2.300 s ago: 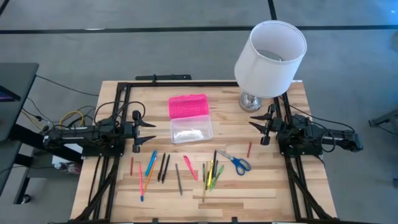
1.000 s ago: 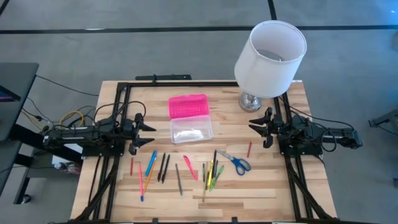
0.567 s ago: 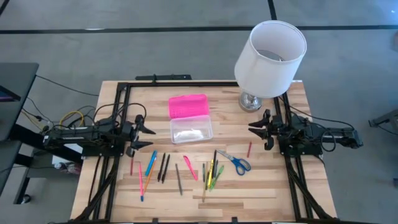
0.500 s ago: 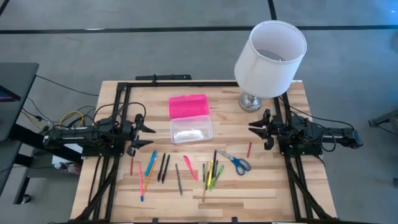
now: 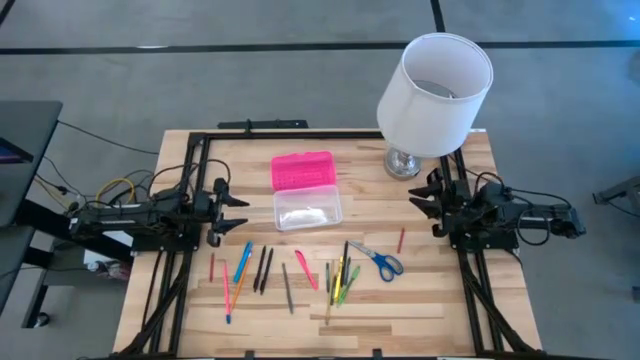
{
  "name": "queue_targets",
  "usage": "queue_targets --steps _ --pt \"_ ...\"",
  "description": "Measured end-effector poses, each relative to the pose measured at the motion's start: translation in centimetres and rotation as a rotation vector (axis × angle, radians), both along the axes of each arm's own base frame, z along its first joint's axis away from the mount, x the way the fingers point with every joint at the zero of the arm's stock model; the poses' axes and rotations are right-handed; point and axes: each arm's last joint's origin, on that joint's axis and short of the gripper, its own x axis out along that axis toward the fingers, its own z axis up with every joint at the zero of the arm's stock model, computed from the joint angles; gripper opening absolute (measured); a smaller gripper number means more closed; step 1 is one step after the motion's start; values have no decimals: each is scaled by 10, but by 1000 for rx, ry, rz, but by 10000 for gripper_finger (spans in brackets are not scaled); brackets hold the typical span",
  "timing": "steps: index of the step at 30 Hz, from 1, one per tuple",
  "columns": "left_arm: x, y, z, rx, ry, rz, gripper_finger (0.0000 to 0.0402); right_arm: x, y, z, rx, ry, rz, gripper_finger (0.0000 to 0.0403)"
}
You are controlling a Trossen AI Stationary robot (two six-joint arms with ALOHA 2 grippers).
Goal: Pick & place school supplies into a supply box
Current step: Put the blue pen into the pink supply box
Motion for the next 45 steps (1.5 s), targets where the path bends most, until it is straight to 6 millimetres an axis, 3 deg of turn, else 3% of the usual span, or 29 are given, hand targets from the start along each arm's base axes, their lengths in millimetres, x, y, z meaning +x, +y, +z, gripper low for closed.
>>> queue_targets --steps 5,15,20,26,31,37,41,45 --pt "-4 -4 16 186 -137 -89 208 6 3 16 -68 40 18 100" --pt "-19 -2 61 396 -336 86 208 26 7 79 -199 105 5 100" --pt "-17 -1 78 425 -284 84 208 57 9 112 -263 169 -87 100" --pt "6 0 87 470 -149 102 208 102 16 129 -376 342 -161 100" --pt "37 2 97 535 -11 111 208 125 25 121 -443 590 -239 100" --pt "71 0 112 512 220 67 208 122 45 96 -382 851 -208 100" --pt "86 -7 119 464 469 11 208 116 61 82 -374 901 -229 100" --pt "94 -19 122 429 701 34 208 112 69 81 -381 875 -279 100"
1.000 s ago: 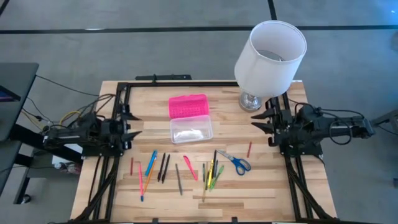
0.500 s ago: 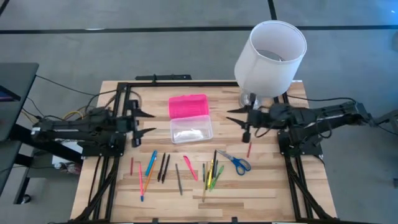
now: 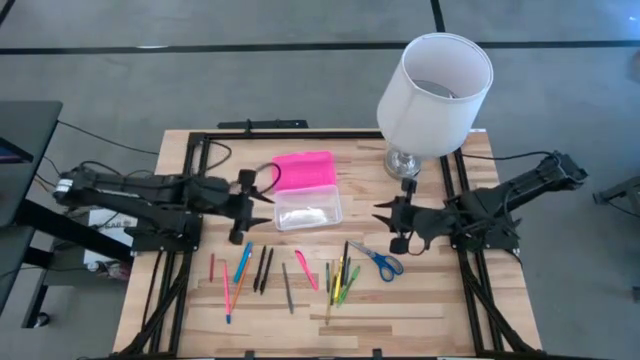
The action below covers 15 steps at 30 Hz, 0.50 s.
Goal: Pick & place school supplies into a supply box
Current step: Put the blue pen into the pink supply box
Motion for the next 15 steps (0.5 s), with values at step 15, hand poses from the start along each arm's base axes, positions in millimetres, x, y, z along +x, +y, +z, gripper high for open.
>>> queue_targets --steps 15 --pt "-5 -83 -23 -149 290 203 208 22 16 -22 18 46 39 100"
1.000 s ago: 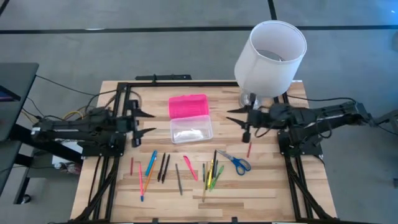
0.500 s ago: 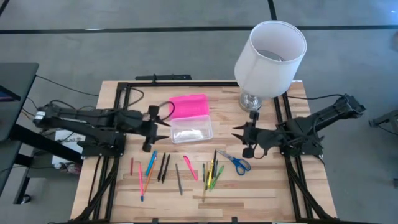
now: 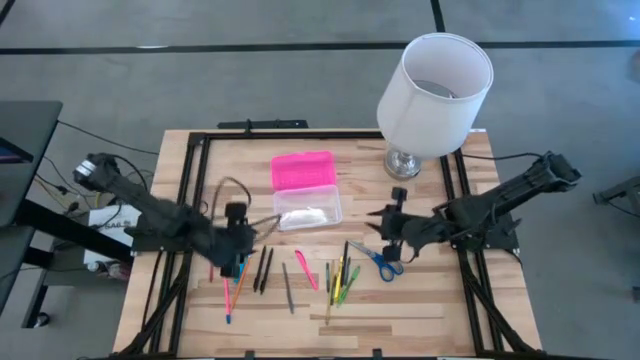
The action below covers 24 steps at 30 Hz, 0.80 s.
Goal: Pick & place school supplies into a supply box
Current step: Put the blue pen into the pink supply box
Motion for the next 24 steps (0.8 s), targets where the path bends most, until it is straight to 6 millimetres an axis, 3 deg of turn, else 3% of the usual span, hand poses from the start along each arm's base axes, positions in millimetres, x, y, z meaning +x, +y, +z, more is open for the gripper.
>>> queue_targets --steps 6,10,18,24 --pt "2 -42 -31 -3 81 36 208 17 15 -25 -55 56 8 100" --pt "2 -59 -55 -12 170 112 208 23 25 -36 -98 57 -5 100" --pt "-3 -62 -92 54 370 381 208 31 43 -43 -176 -60 -89 100" --pt "-5 -61 -97 65 403 455 208 35 52 -51 -220 -55 -55 100"
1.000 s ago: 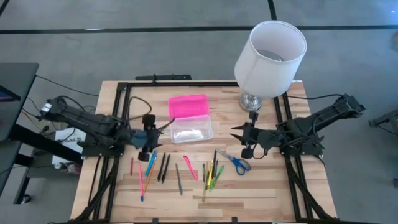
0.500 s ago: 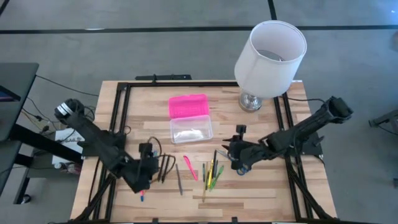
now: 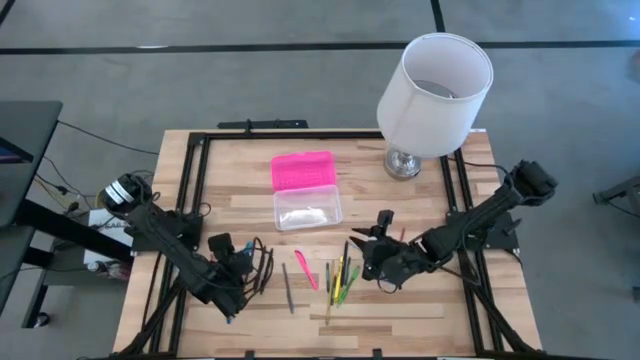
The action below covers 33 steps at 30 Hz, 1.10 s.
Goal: Pick & place school supplies into a supply box
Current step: Put the blue pen into the pink supply box
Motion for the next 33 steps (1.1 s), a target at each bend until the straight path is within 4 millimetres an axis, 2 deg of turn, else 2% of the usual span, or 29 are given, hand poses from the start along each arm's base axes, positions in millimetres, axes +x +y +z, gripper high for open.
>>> queue_targets --steps 13,25,33 --pt "3 4 -1 16 -61 95 208 -9 18 -1 34 -19 48 100" --pt "8 12 -3 -21 -16 146 208 -6 12 -1 19 -11 34 100" --pt "-5 20 -34 -94 16 225 208 -4 7 -2 6 2 19 100"
